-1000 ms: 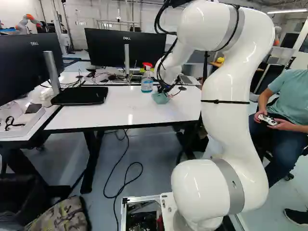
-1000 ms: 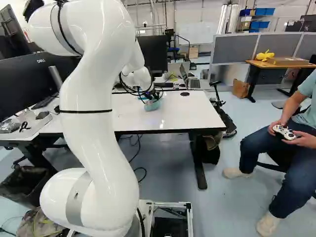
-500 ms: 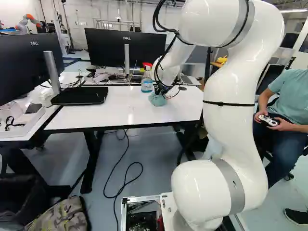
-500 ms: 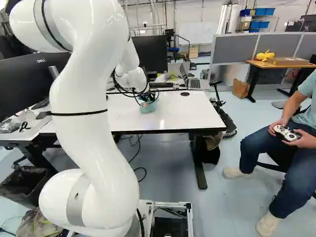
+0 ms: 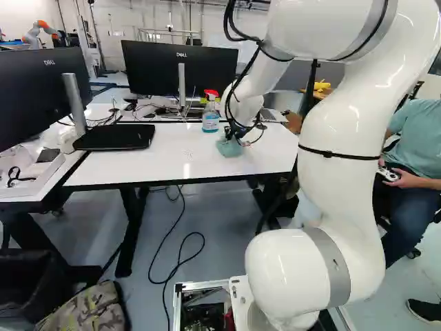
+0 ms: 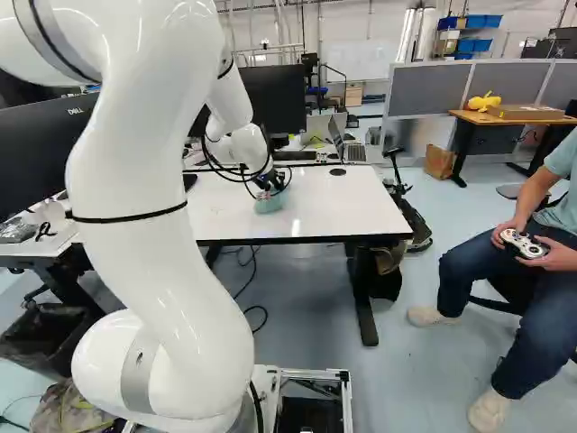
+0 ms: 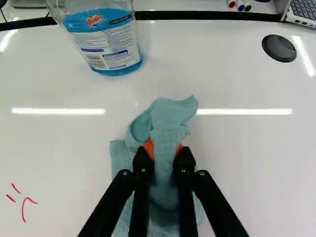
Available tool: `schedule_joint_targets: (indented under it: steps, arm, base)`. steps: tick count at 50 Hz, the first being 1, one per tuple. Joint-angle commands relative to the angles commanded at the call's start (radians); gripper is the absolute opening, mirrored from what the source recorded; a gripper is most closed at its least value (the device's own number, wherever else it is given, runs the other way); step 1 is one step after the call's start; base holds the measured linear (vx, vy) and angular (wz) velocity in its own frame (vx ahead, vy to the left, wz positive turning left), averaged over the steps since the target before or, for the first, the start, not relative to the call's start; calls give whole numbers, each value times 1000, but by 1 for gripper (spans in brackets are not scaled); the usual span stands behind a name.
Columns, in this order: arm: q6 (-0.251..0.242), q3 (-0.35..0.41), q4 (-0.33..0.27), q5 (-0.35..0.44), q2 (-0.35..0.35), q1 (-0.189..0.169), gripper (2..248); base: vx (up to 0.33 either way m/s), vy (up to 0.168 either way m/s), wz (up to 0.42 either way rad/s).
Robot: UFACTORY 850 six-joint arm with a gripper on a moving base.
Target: Clean the table with the green towel
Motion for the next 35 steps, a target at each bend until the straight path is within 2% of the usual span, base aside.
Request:
schedule_joint_targets:
  steps: [19, 35]
  arm:
    - [0, -1, 0, 0, -1, -58, 57]
    - [0, -69, 0, 0, -56, -80, 57]
  base:
    - [0, 0, 0]
    - [0, 0, 0]
